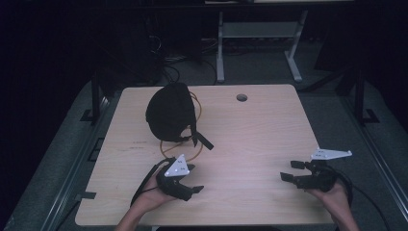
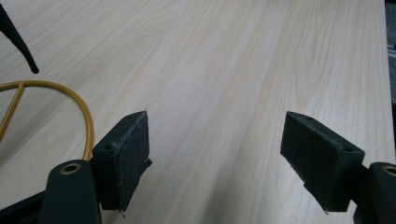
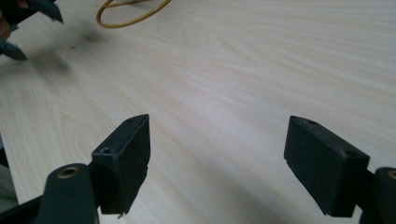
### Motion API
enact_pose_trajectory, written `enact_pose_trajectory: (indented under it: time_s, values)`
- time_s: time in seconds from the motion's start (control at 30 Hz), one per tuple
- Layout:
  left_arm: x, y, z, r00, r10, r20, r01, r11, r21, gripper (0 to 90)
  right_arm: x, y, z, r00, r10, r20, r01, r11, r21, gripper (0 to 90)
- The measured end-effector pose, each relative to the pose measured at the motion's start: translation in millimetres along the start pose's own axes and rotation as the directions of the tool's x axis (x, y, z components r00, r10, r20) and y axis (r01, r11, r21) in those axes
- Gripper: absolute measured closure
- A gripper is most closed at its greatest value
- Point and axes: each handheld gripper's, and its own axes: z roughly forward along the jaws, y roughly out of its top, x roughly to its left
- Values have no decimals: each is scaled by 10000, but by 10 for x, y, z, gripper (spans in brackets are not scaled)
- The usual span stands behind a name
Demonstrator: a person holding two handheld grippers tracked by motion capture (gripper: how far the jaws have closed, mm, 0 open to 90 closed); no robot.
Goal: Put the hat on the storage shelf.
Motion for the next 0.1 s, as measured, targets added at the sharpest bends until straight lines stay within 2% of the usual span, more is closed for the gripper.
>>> enact_pose_trajectory:
  time_s: [0.07, 0.1]
  values:
    - [7, -3, 3, 10000, -60, 23, 60, 10000, -15, 236, 100, -175, 4, 10000, 1, 23, 0, 9994, -355, 207]
    - [7, -3, 3, 10000, -60, 23, 60, 10000, -15, 236, 100, -175, 4, 10000, 1, 23, 0, 9994, -355, 207]
